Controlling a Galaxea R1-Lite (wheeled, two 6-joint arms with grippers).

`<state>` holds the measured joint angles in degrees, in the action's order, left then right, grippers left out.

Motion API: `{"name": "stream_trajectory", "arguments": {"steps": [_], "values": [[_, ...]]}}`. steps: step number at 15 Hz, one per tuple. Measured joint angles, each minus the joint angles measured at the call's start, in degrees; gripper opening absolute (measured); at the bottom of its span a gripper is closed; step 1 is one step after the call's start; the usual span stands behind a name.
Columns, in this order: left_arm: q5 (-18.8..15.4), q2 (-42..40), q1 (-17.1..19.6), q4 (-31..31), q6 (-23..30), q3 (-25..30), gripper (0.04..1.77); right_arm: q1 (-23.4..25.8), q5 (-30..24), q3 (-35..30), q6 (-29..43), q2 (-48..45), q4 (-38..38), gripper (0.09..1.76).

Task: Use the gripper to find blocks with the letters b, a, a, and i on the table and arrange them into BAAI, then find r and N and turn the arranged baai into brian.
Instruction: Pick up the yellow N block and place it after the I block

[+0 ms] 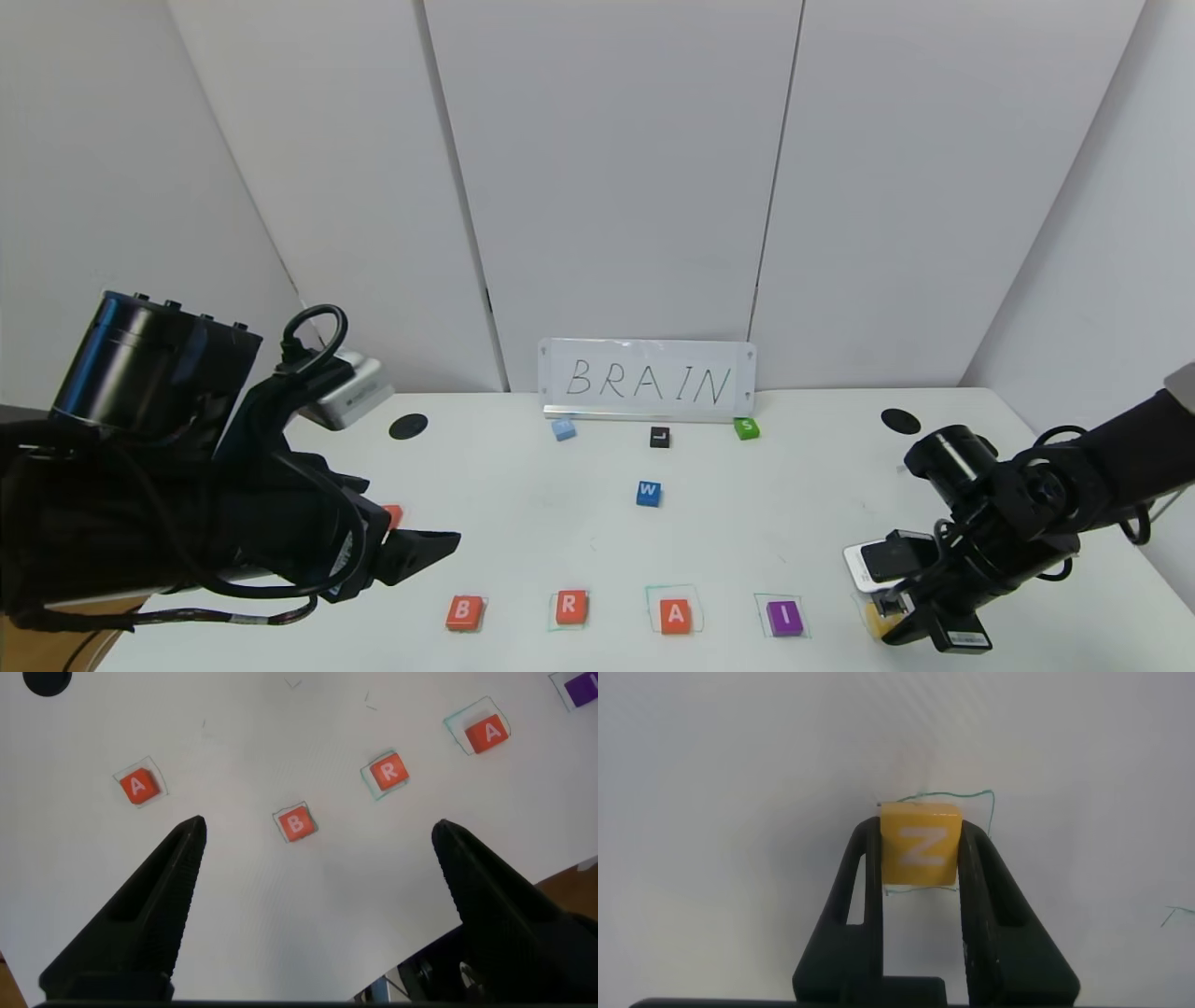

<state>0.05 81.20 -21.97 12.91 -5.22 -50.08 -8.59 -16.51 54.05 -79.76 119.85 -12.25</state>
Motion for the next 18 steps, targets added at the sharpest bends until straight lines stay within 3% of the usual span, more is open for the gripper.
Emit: {"name": "stream_trajectory", "arguments": {"steps": [18], "values": [[0.4, 0.8, -0.2, 0.0, -0.8, 0.5, 1.72, 1.0, 1.9, 2.9, -1.8, 2.7, -2.0, 0.53]]}}
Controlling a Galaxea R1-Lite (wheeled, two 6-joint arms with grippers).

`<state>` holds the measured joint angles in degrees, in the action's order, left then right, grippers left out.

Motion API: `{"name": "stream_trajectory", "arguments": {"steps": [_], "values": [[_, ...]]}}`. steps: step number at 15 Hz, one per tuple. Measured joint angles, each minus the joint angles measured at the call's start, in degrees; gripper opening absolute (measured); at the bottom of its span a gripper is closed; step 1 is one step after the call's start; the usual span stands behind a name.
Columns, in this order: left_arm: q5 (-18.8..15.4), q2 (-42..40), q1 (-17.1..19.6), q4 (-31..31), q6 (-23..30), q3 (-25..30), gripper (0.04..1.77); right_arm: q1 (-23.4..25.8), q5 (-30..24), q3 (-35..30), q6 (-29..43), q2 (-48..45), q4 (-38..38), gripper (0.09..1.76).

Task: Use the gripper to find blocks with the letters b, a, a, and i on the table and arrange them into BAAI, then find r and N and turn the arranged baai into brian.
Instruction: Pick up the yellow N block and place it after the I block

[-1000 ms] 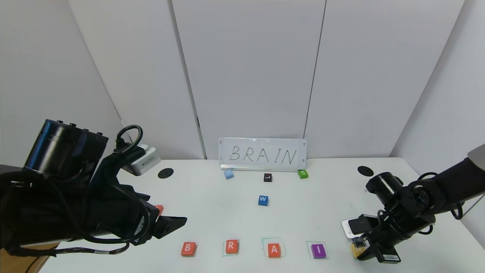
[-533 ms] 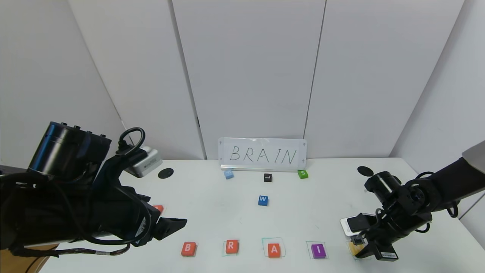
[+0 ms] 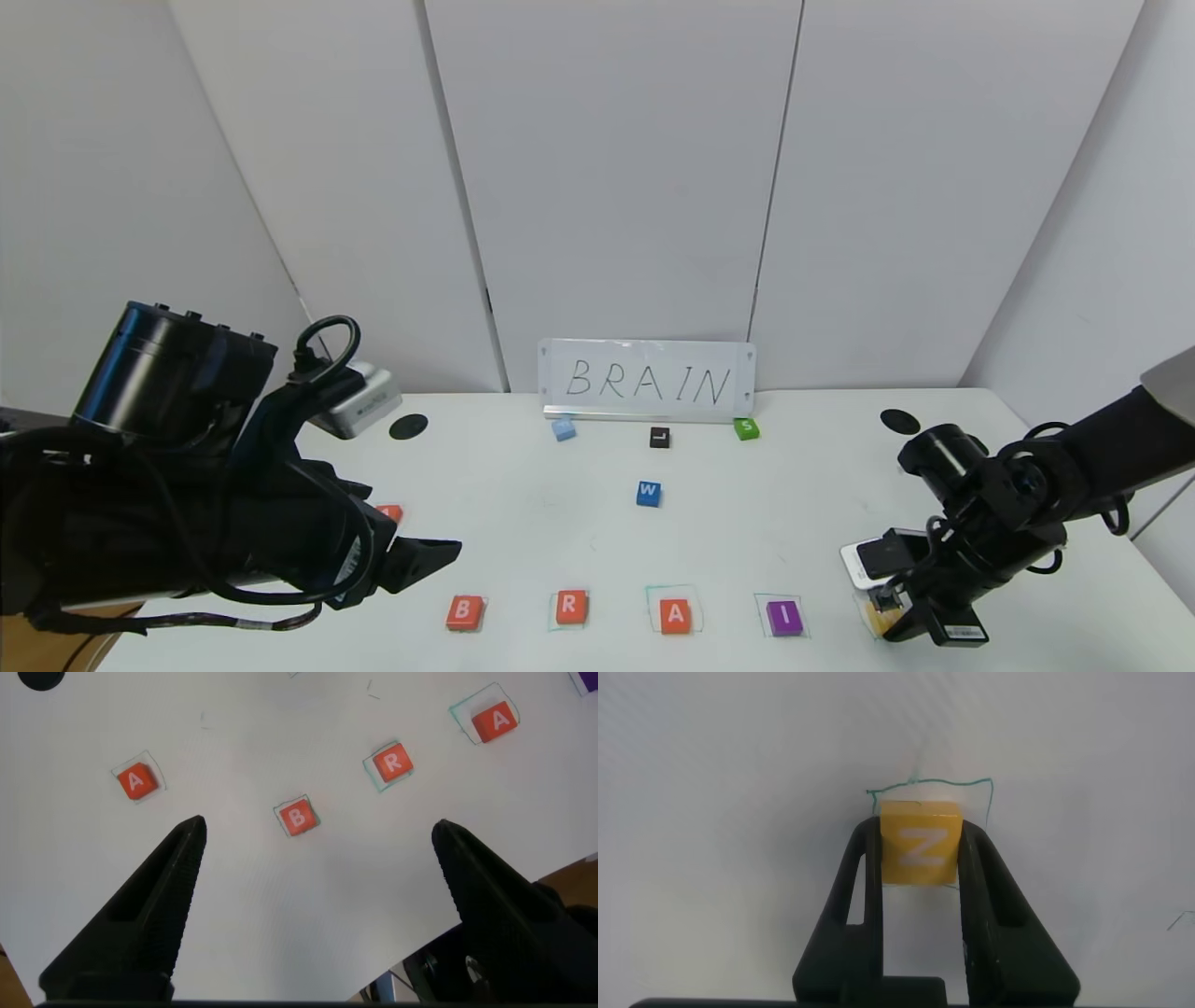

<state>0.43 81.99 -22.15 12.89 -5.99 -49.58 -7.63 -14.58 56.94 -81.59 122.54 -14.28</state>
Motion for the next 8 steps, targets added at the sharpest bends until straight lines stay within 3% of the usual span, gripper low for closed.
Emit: {"name": "stream_trajectory", "arguments": {"steps": [5, 8], "values": [[0.0, 0.1, -0.2, 0.0, 0.0, 0.1, 1.72, 0.0, 0.0, 0.3, 0.0, 0.1, 0.2, 0.58], [0.0, 0.1, -0.2, 0.0, -0.1, 0.2, 1.72, 0.0, 0.0, 0.3, -0.2, 0.1, 0.2, 0.93]]}}
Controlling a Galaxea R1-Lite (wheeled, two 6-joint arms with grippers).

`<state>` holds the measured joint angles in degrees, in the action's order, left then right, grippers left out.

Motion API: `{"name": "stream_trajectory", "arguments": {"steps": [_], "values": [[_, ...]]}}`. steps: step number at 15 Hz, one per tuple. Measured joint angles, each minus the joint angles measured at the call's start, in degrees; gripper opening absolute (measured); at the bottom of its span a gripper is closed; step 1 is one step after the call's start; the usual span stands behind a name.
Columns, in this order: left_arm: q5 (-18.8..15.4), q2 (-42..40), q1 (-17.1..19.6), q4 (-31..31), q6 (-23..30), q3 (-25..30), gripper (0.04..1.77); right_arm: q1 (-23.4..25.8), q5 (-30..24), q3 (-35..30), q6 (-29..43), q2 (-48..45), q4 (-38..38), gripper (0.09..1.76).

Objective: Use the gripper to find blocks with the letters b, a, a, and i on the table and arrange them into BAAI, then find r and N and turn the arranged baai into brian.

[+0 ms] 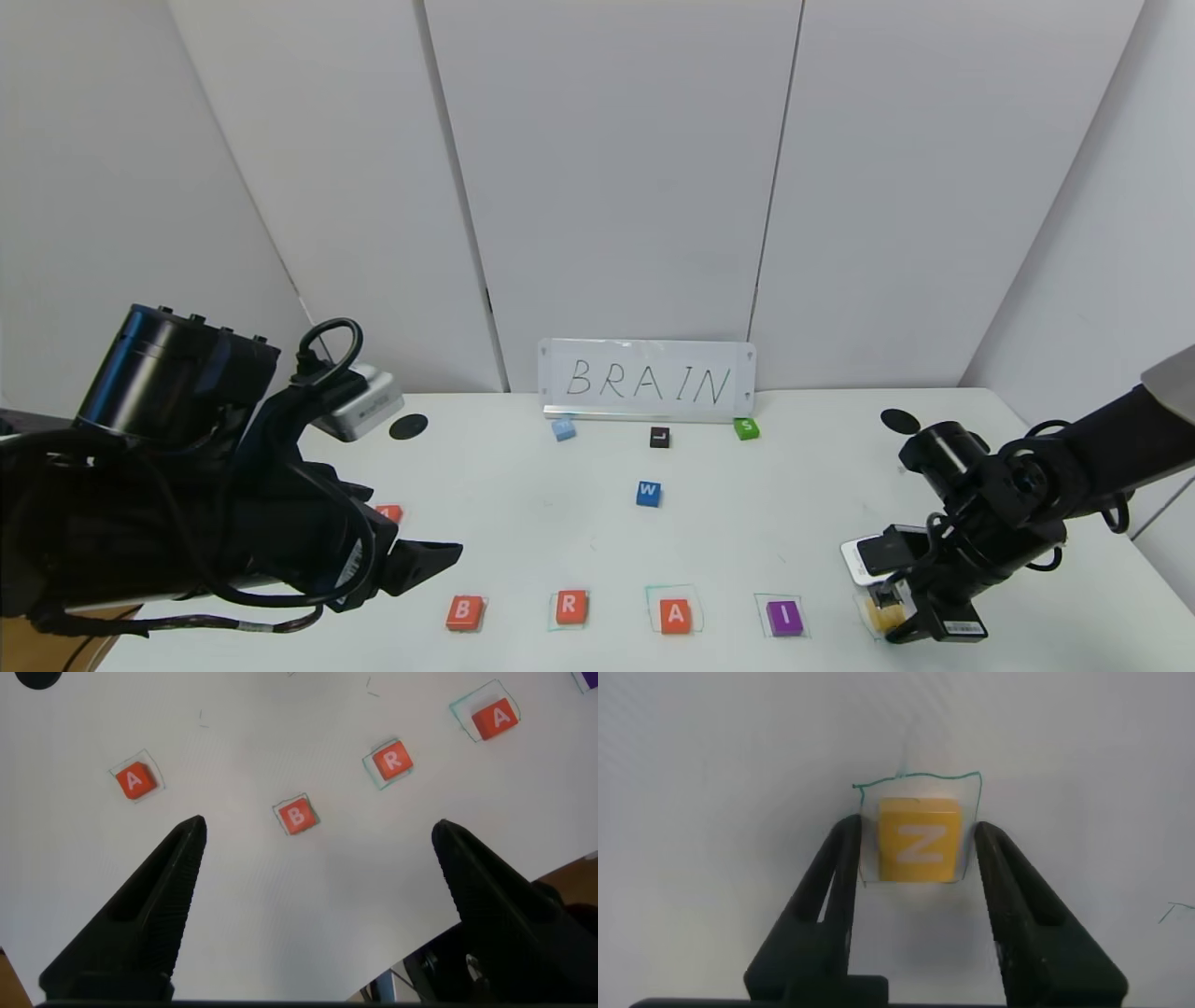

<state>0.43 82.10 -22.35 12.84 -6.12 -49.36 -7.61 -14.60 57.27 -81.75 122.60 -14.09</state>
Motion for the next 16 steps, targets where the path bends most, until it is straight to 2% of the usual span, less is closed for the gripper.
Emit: {"name": "stream_trajectory", "arguments": {"steps": [5, 11, 13, 16], "values": [[0.1, 0.0, -0.2, 0.0, -0.5, 0.1, 1.72, 0.0, -0.1, -0.2, 0.0, -0.8, -0.4, 1.30], [0.1, 0.0, -0.2, 0.0, -0.5, 0.1, 1.72, -0.1, -0.7, -0.3, 0.8, -4.0, -3.1, 1.52], [0.1, 0.0, -0.2, 0.0, -0.5, 0.1, 1.72, -0.3, -1.7, -0.2, 5.2, -5.7, -3.2, 1.56], [0.2, 0.0, -0.3, 0.0, -0.5, 0.1, 1.72, -1.0, -2.3, -0.2, 15.6, -8.2, -3.1, 1.61]]}}
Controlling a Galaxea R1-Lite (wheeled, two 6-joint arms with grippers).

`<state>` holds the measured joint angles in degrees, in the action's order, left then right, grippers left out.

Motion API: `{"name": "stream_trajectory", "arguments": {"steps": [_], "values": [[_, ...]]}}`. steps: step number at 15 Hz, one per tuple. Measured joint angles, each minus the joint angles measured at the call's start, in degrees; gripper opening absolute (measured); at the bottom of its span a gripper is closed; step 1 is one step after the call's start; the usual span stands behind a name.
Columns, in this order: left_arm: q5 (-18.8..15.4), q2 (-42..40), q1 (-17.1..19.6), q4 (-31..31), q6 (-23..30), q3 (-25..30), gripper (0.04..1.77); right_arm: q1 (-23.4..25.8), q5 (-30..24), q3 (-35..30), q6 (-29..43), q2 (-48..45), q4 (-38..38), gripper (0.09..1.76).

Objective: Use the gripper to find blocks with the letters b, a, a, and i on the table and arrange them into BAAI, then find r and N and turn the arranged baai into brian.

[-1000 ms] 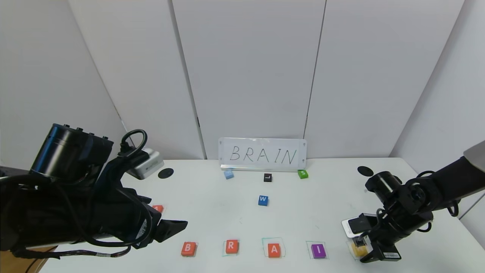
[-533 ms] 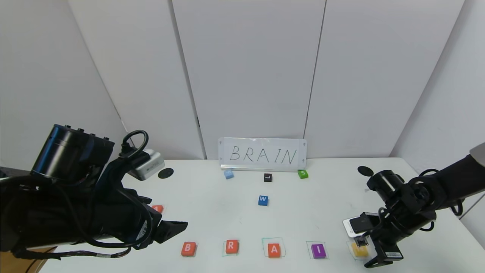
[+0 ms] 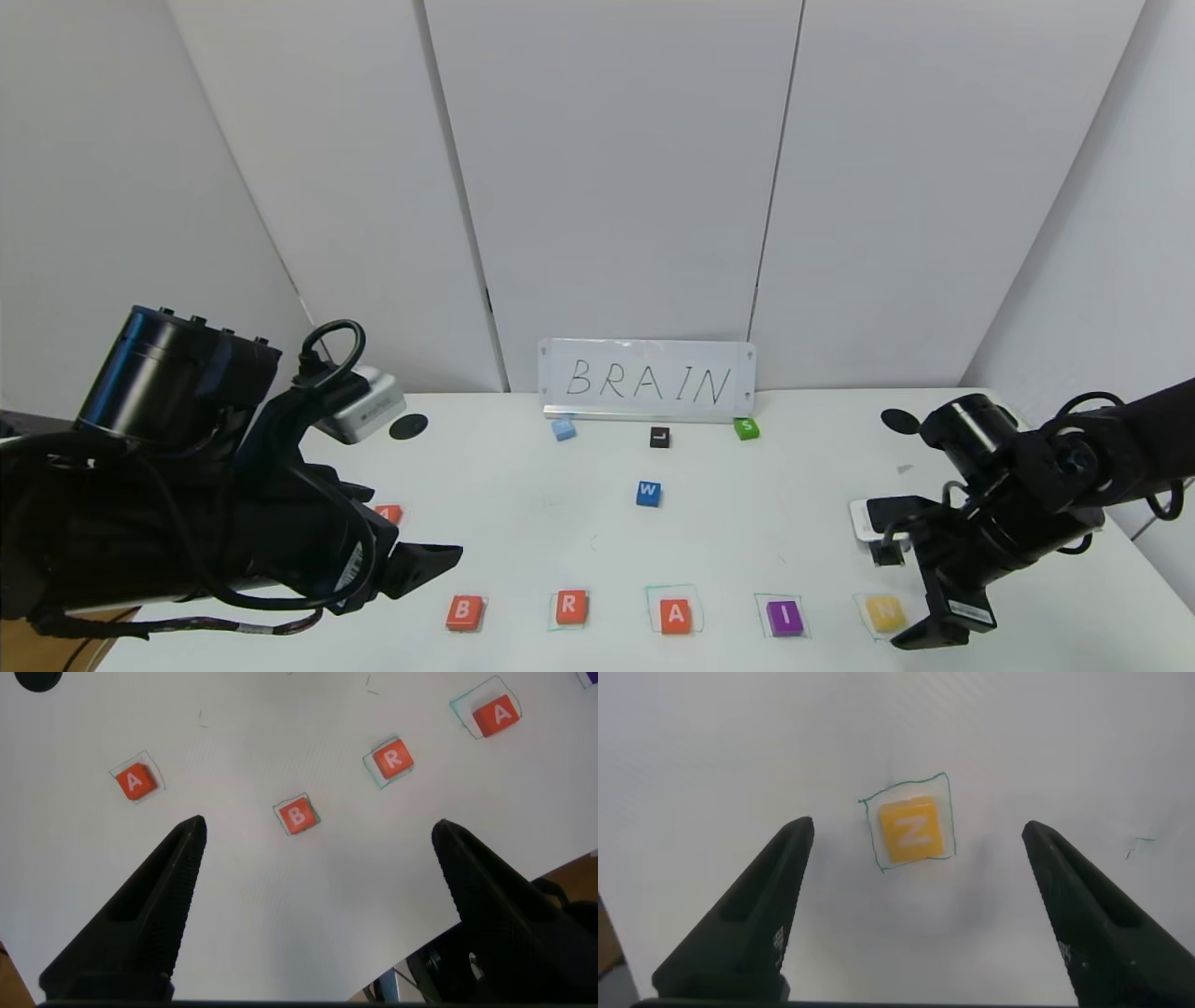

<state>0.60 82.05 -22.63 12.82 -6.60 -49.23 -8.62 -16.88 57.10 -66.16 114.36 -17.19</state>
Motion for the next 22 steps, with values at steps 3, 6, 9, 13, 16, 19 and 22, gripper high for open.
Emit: {"name": "stream_trajectory", "arguments": {"steps": [3, 6, 9, 13, 16, 19, 22], "values": [[0.1, 0.0, 0.0, 0.0, 0.0, 0.0, 1.72, -1.2, -0.9, -0.7, 13.8, -3.3, 0.0, 1.64], [0.5, -0.1, -0.1, 0.0, 0.0, 0.0, 1.72, -3.9, -0.6, -1.3, 34.1, -7.3, 0.2, 1.66], [1.4, -0.6, 0.3, -0.1, 0.3, 0.0, 1.72, -5.2, 4.8, -1.5, 47.7, -13.1, 0.3, 1.68], [1.3, -2.4, 4.4, -0.2, 1.0, 1.2, 1.72, -3.4, 13.2, -1.9, 57.3, -22.5, 0.5, 1.69], [0.9, -4.7, 9.1, -2.3, 1.0, 2.6, 1.72, 2.1, 14.2, -2.8, 58.4, -30.5, 2.9, 1.70], [0.2, -9.1, 13.4, -4.6, 0.8, 3.5, 1.72, 7.7, 14.0, -4.9, 58.5, -38.5, 5.0, 1.70], [0.2, -16.7, 14.7, -4.8, 0.8, 4.7, 1.72, 11.1, 13.7, -7.7, 58.6, -47.7, 6.5, 1.70]]}}
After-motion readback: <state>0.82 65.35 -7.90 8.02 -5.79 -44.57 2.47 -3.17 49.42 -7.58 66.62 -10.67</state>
